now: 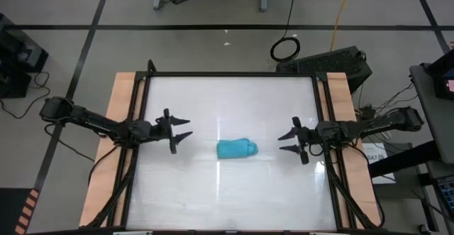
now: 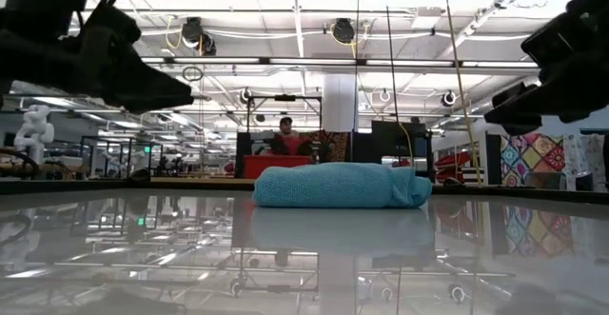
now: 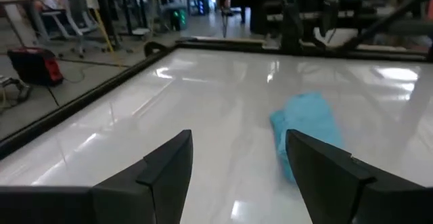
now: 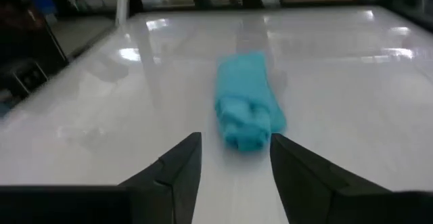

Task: Roll towel
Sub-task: Return to Home Position

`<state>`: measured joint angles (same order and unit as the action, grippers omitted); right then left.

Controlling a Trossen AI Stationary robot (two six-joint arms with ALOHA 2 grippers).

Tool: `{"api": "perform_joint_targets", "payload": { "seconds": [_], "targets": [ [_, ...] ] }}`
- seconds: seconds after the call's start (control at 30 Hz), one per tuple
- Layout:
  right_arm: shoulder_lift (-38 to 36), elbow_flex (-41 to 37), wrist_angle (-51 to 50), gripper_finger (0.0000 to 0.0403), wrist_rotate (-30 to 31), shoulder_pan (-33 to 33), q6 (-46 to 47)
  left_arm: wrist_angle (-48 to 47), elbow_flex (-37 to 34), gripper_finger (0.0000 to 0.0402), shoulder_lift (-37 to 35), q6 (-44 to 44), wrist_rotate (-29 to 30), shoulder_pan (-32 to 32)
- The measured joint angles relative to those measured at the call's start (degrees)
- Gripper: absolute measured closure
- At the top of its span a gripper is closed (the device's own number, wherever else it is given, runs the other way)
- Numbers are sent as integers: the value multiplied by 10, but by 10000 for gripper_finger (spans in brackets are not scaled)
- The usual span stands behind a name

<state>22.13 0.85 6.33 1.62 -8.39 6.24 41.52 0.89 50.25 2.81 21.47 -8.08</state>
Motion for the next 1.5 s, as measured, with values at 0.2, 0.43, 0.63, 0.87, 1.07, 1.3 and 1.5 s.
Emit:
{"api": "perform_joint_targets", "payload": {
  "seconds": [0.2, 0.43, 0.63, 0.87, 1.07, 1.3, 1.5],
  "targets": [
    [-43, 0, -34, 255, -1, 2, -20, -12, -5, 162, -16, 2, 18, 0],
    [-60, 0, -47, 279, 16, 6, -31, -18, -5, 162, -27, -19, 16, 1],
    [-60, 0, -47, 283, 14, 6, -24, -46, -5, 162, -27, -17, 13, 1],
    [-60, 0, -48, 282, 14, 6, -24, -48, -6, 162, -27, -21, 14, 1],
    [-60, 0, -48, 282, 13, 6, -24, -47, -6, 162, -27, -20, 13, 1],
    [-59, 0, -48, 282, 13, 6, -24, -47, -6, 162, -27, -18, 13, 1],
    [-59, 0, -48, 282, 13, 6, -24, -47, -6, 162, -27, -18, 12, 1]
  ]
}}
